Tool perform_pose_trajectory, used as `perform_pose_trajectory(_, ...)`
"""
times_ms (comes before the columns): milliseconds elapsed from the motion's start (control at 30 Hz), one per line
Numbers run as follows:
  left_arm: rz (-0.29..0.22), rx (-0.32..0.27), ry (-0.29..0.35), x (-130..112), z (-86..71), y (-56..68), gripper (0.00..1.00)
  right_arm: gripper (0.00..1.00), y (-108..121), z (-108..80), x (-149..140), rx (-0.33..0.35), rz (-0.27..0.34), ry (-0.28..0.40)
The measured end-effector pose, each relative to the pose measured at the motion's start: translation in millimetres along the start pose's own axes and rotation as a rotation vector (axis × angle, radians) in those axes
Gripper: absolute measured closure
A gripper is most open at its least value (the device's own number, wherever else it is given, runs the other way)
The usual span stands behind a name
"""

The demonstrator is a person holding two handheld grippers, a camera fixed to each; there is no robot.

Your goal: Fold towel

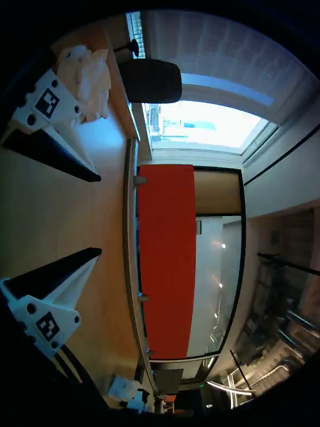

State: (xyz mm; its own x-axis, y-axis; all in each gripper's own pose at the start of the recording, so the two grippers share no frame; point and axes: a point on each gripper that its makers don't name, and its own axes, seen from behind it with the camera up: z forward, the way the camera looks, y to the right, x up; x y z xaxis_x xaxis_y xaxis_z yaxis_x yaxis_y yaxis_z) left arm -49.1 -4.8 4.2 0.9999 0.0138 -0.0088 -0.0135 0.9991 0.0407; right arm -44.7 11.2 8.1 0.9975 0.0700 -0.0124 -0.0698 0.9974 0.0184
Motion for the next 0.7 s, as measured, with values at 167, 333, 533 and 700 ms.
perform_pose_trajectory(167,0.0,0.0,0.0,-0.1,0.2,0.1,0.09,0.1,-2.7,0.8,-1.2,0.0,-0.025,-0.001)
perform_pose_trajectory(333,0.0,0.0,0.0,-0.1,-0.1,0.0,0.09,0.1,-1.6,1.3,-1.8,-0.005,-0.026,0.0)
perform_pose_trajectory(533,0.0,0.0,0.0,-0.3,-0.5,0.3,0.09,0.1,-1.7,1.1,-1.2,-0.005,-0.027,-0.001)
perform_pose_trajectory(700,0.0,0.0,0.0,0.0,-0.6,-0.1,0.09,0.1,-1.8,1.2,-1.3,-0.005,-0.026,-0.001)
